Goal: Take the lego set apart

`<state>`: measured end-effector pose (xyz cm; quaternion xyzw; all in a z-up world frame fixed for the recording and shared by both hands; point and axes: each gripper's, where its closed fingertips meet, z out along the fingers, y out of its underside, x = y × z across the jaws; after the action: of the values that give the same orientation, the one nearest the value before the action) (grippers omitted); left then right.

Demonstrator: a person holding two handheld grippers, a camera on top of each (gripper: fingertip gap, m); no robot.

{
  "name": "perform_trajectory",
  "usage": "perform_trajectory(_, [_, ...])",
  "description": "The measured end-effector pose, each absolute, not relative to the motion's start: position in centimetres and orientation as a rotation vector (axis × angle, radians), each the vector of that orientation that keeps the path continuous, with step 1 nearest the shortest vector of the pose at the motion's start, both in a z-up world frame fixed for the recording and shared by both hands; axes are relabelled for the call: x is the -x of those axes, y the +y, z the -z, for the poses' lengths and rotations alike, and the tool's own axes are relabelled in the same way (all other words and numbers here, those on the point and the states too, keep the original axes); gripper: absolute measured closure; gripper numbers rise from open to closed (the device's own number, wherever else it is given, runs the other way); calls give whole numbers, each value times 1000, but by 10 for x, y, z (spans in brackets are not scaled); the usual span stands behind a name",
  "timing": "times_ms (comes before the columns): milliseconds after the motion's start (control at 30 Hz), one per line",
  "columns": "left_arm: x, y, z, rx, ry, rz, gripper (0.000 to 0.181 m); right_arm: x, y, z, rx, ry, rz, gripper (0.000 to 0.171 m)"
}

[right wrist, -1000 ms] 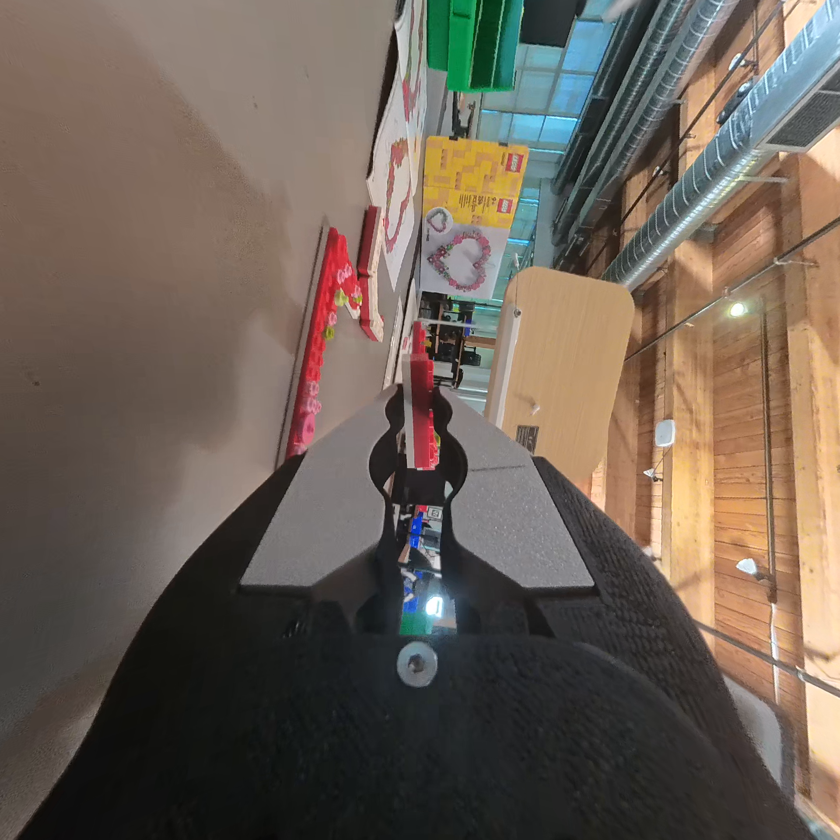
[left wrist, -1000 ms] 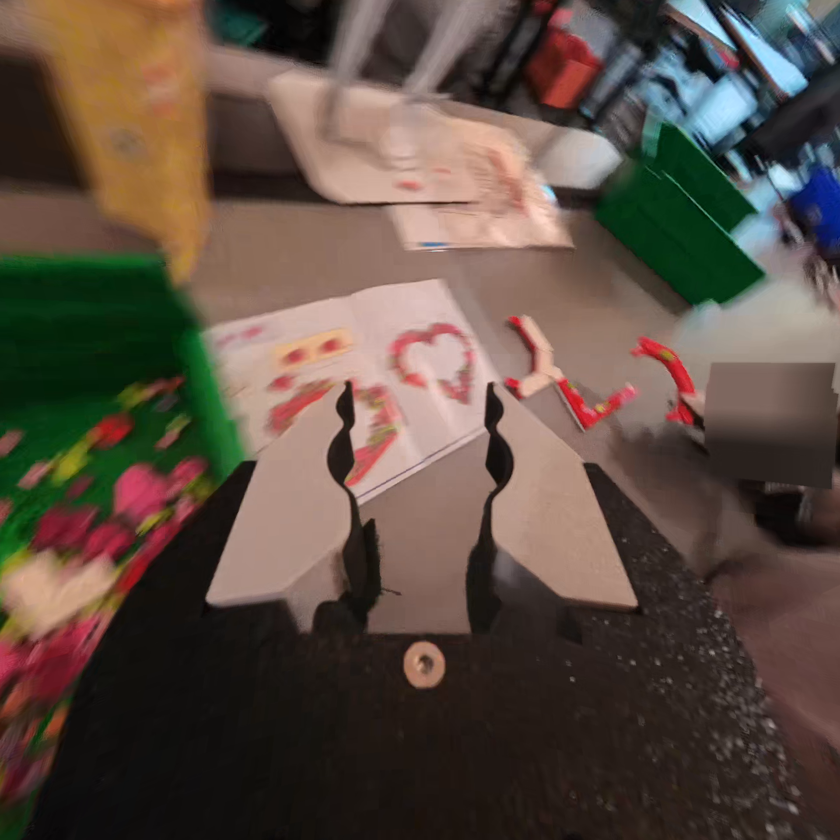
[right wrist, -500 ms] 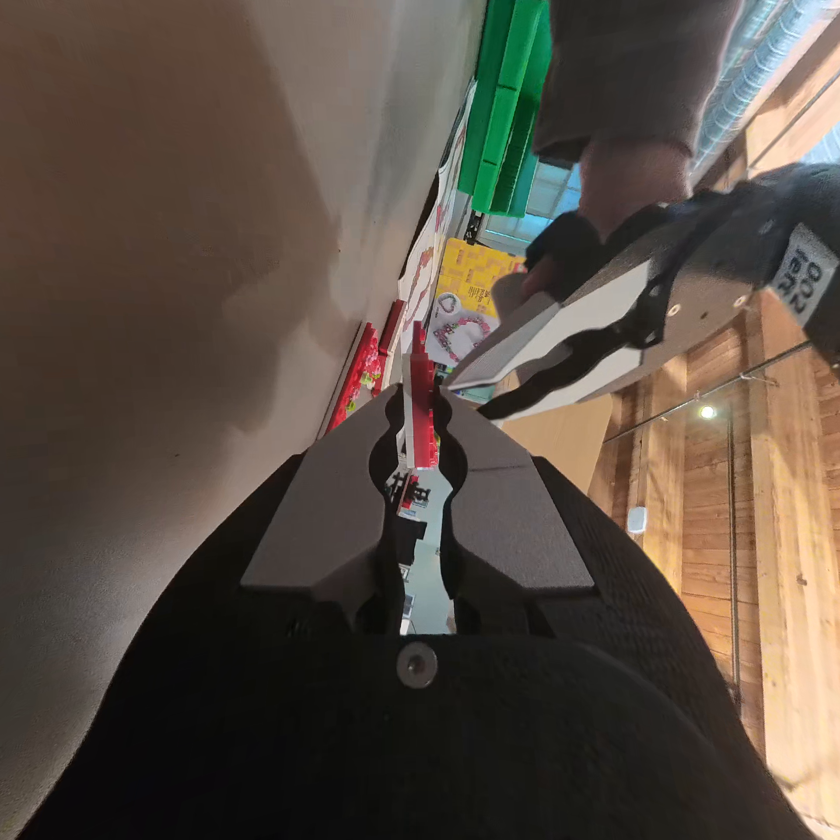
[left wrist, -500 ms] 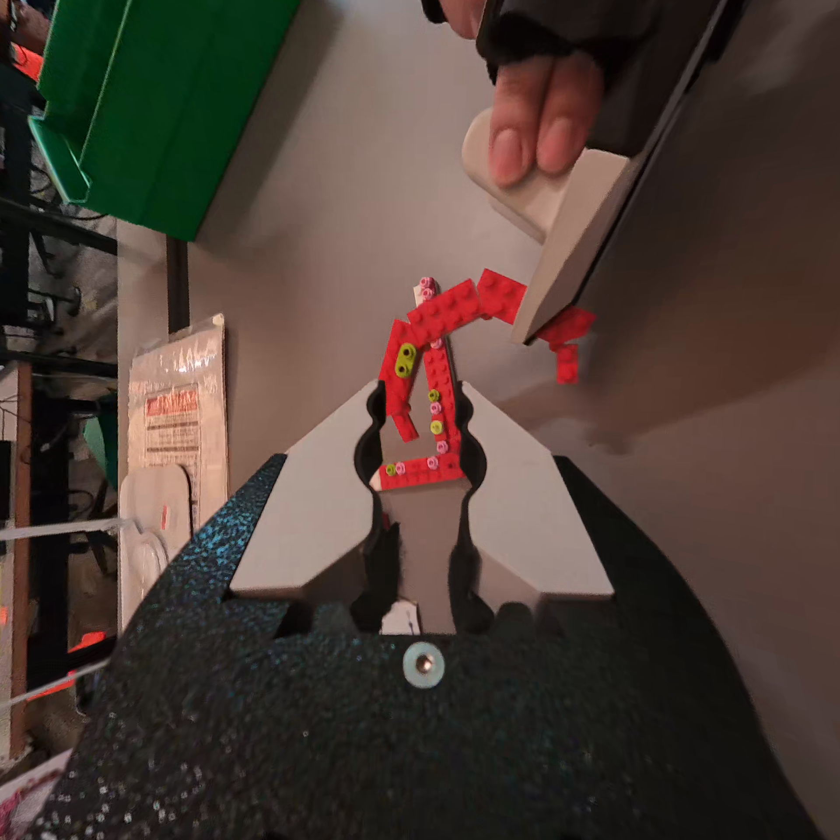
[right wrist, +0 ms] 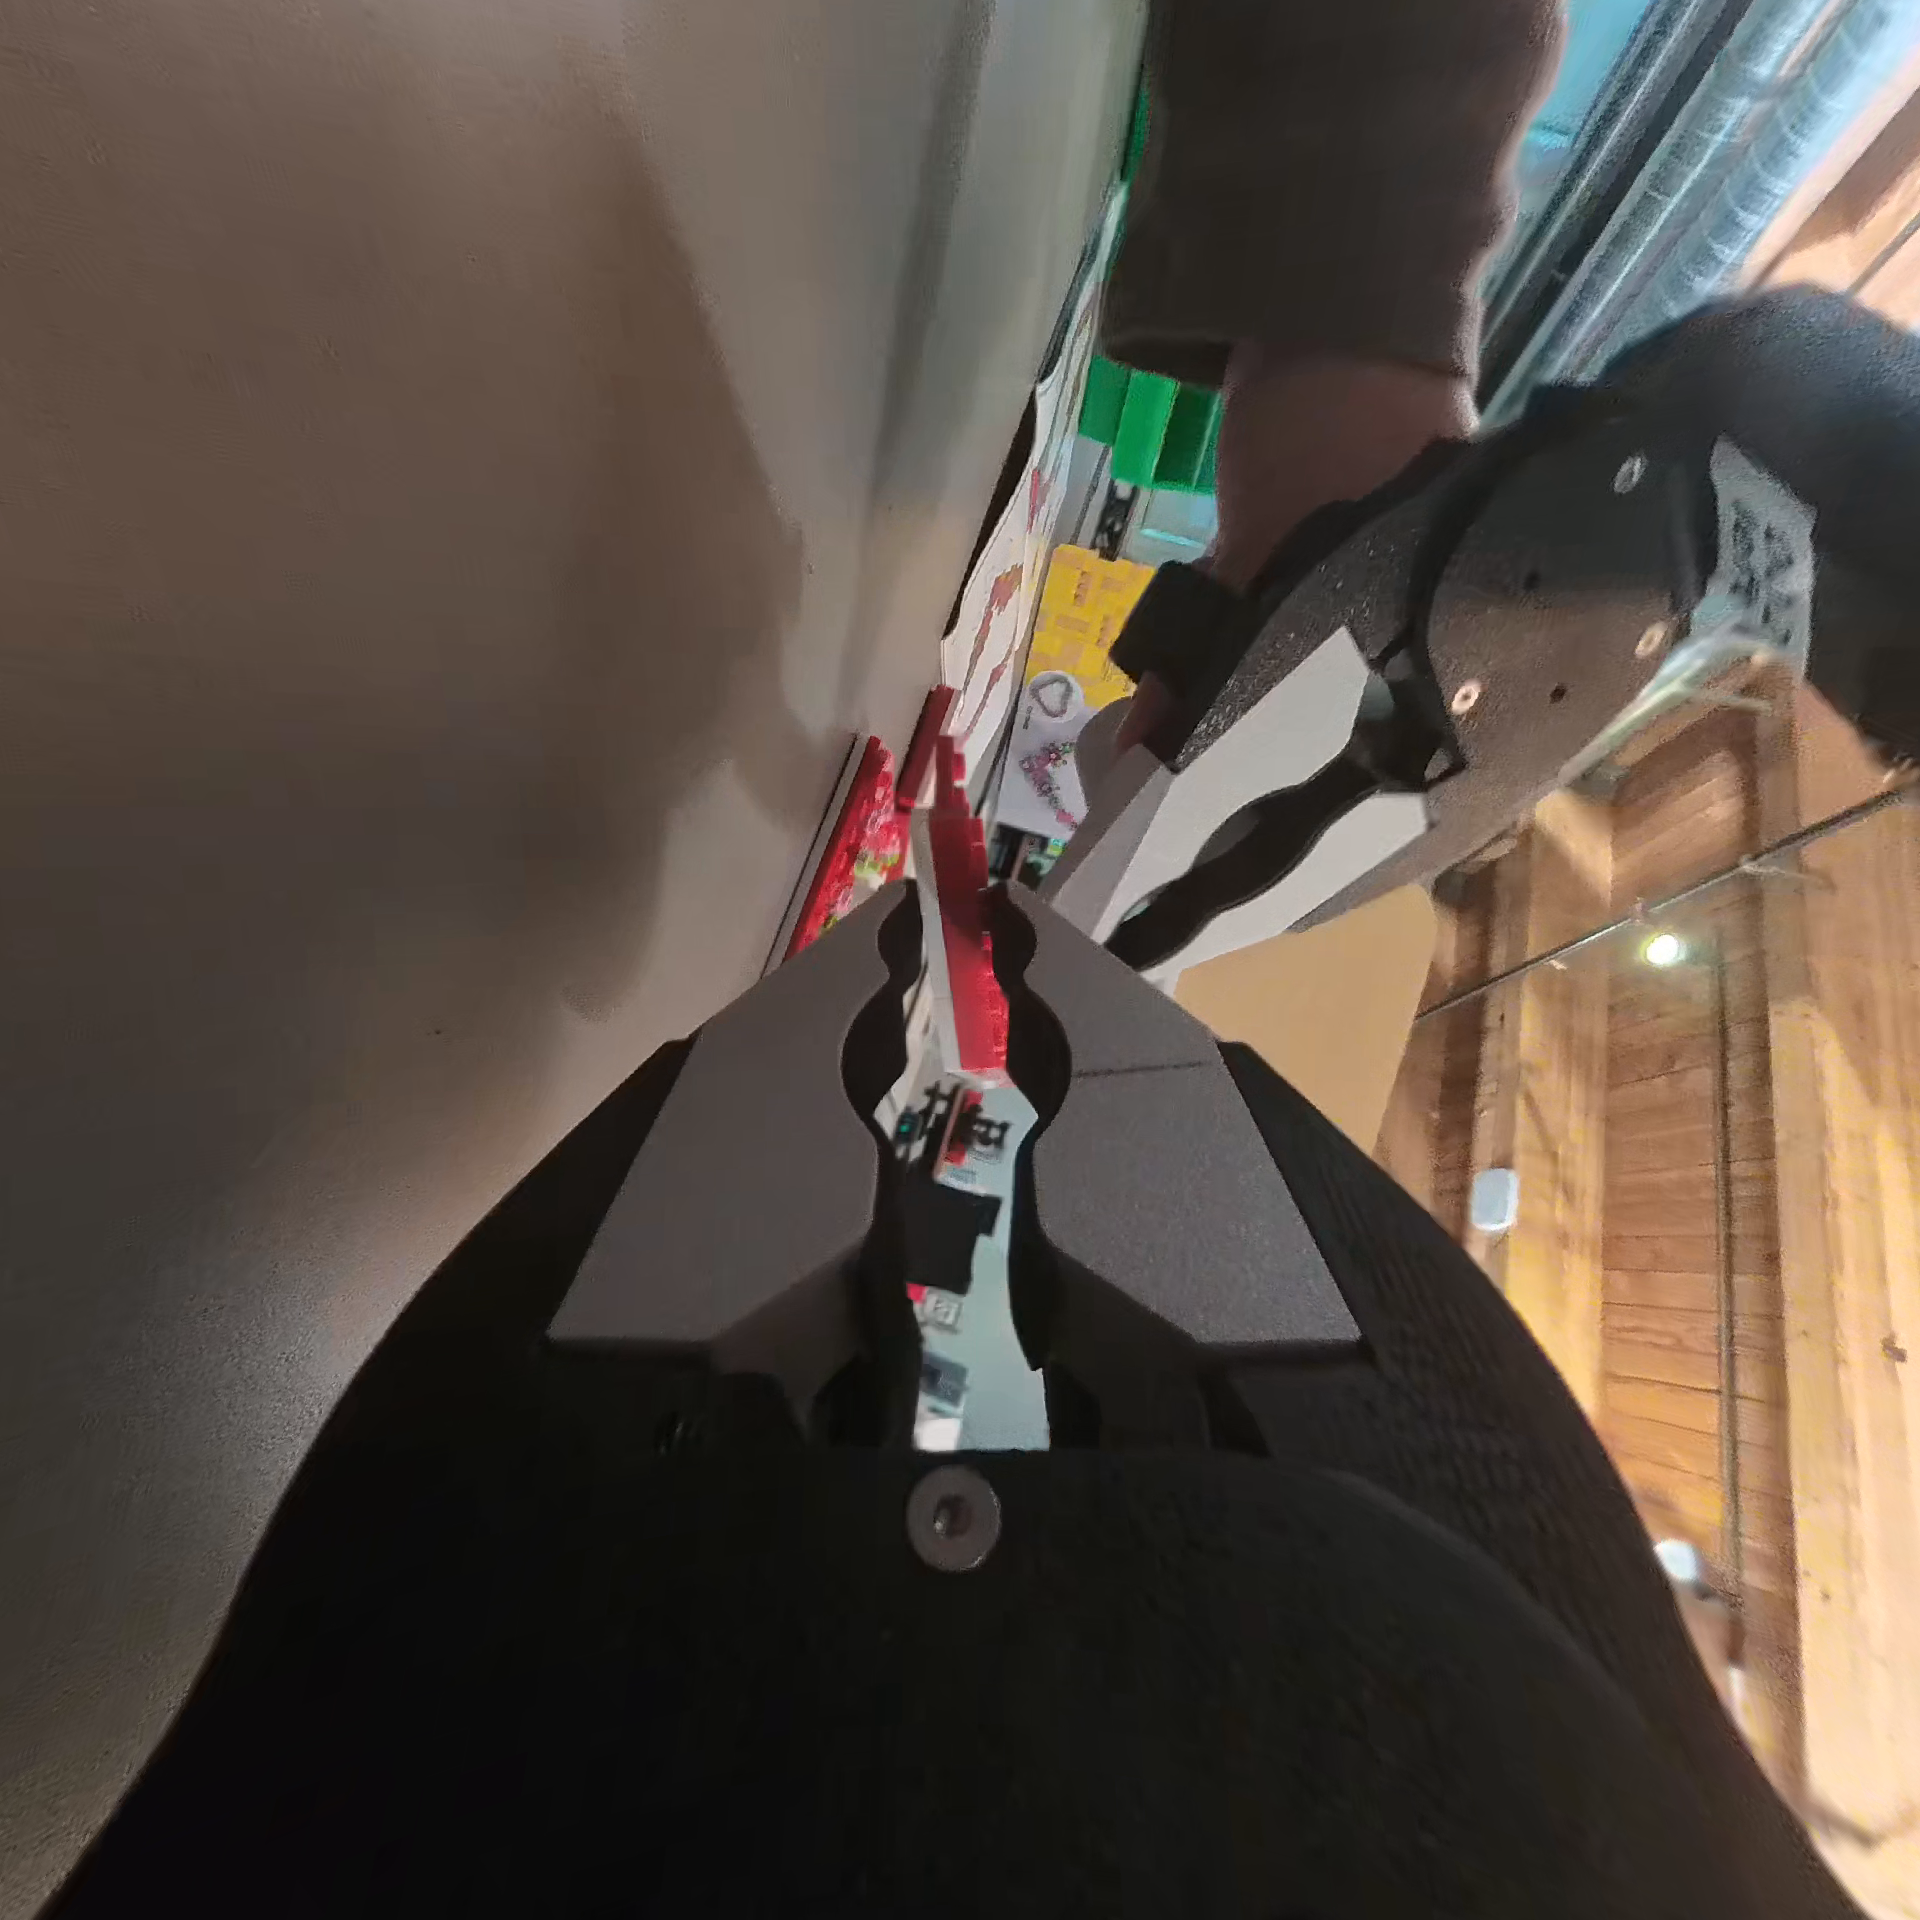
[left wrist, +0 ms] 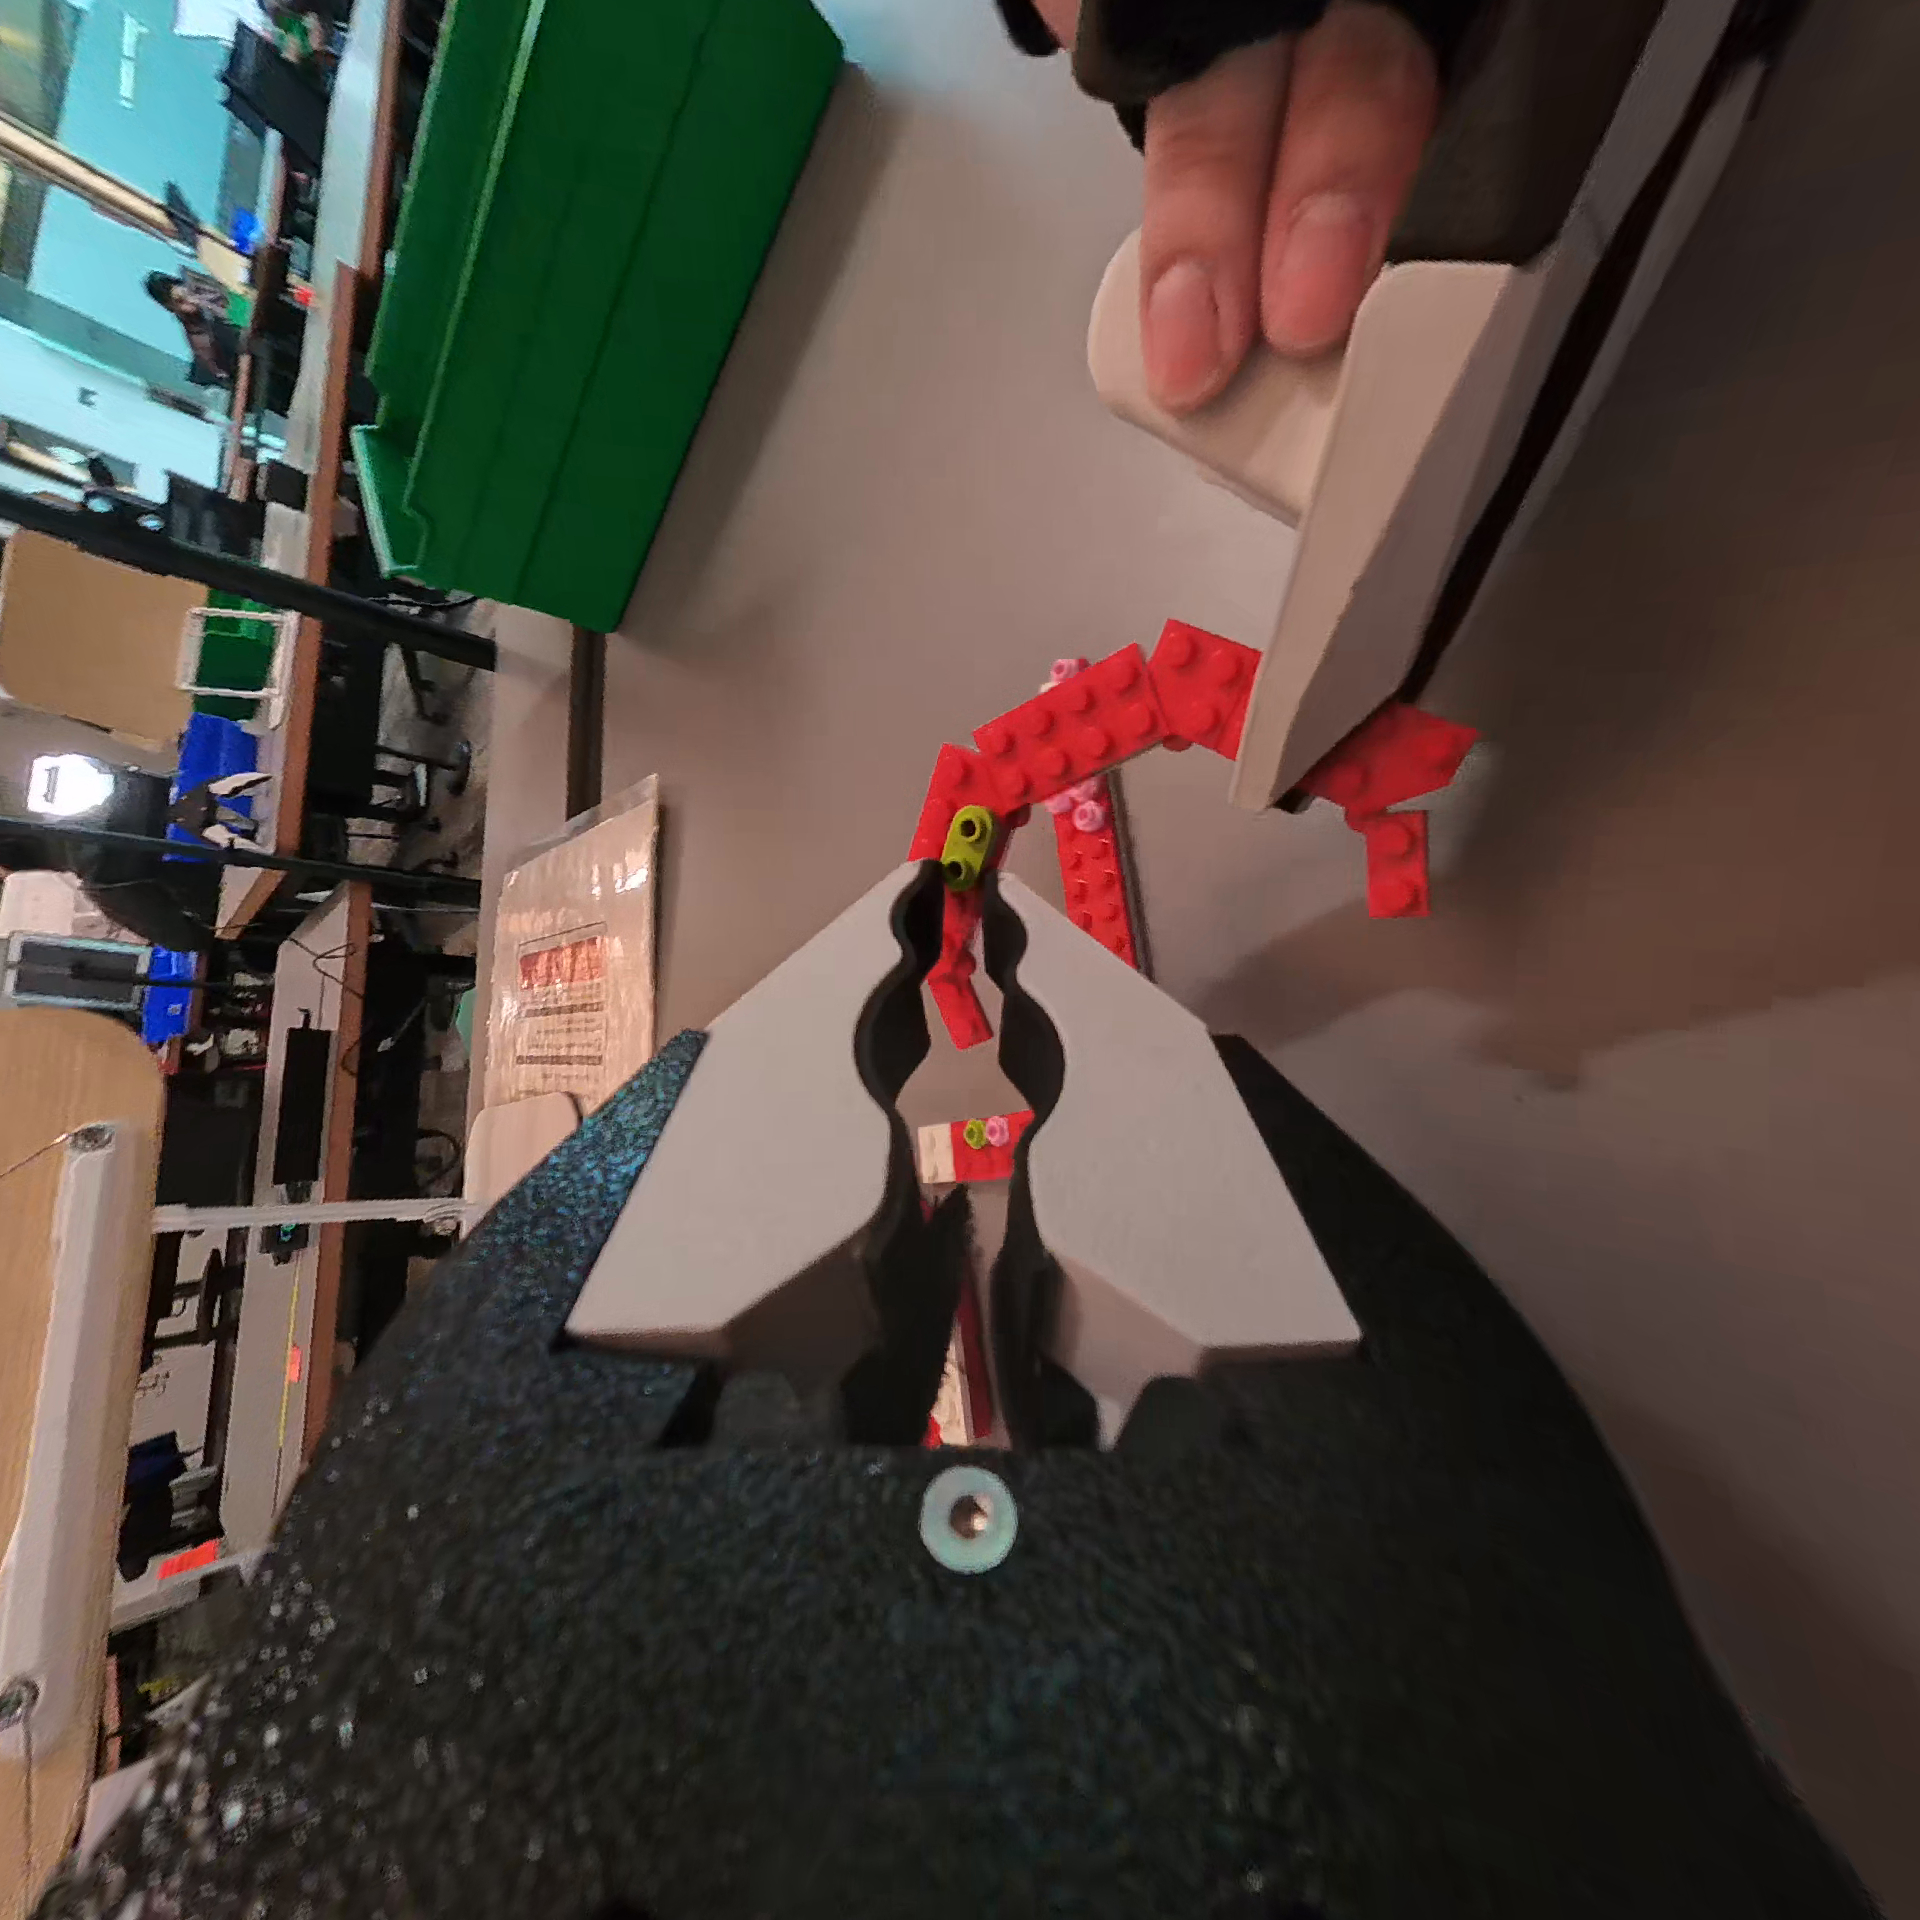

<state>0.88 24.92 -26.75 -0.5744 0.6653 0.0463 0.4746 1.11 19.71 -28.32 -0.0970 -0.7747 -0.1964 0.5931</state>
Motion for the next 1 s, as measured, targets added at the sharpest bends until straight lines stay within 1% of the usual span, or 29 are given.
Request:
perform_trajectory(33, [-8, 251, 265, 1399, 1599, -122, 177, -13, 201, 283, 270, -1801, 443, 158])
perform_trajectory(100, [-4, 256, 262, 1388, 1551, -151, 177, -19, 213, 280, 393, -1798, 383, 143])
perform_trajectory(200, [1, 262, 262, 1385, 1495, -187, 178, -34, 228, 270, 612, -1753, 153, 132])
perform_trajectory(267, [2, 265, 262, 1379, 1458, -187, 178, -37, 232, 261, 827, -1676, -168, 127])
perform_trajectory(333, [0, 267, 259, 1356, 1426, -192, 178, -32, 237, 249, 1110, -1507, -571, 120])
perform_trajectory(400, [-5, 265, 253, 1310, 1403, -206, 178, -27, 248, 247, 1390, -1337, -870, 116])
perform_trajectory(500, [-14, 260, 247, 1253, 1399, -229, 178, -23, 249, 256, 1617, -1194, -1160, 127])
perform_trajectory(567, [-20, 257, 246, 1226, 1407, -225, 178, -22, 244, 251, 1644, -1111, -1344, 141])
perform_trajectory(600, [-21, 256, 247, 1221, 1411, -224, 178, -22, 244, 248, 1644, -1075, -1400, 146])
perform_trajectory(633, [-22, 256, 246, 1210, 1412, -230, 177, -23, 246, 247, 1651, -1047, -1416, 155])
perform_trajectory(700, [-24, 254, 245, 1183, 1421, -220, 178, -24, 251, 247, 1661, -1024, -1382, 160])
perform_trajectory(833, [-25, 252, 247, 1145, 1461, -270, 174, -24, 251, 248, 1673, -1060, -1259, 161])
perform_trajectory(867, [-25, 252, 248, 1134, 1468, -296, 171, -24, 252, 247, 1679, -1056, -1247, 161])
perform_trajectory(1000, [-28, 252, 247, 1043, 1502, -454, 170, -25, 253, 247, 1703, -1044, -1226, 161])
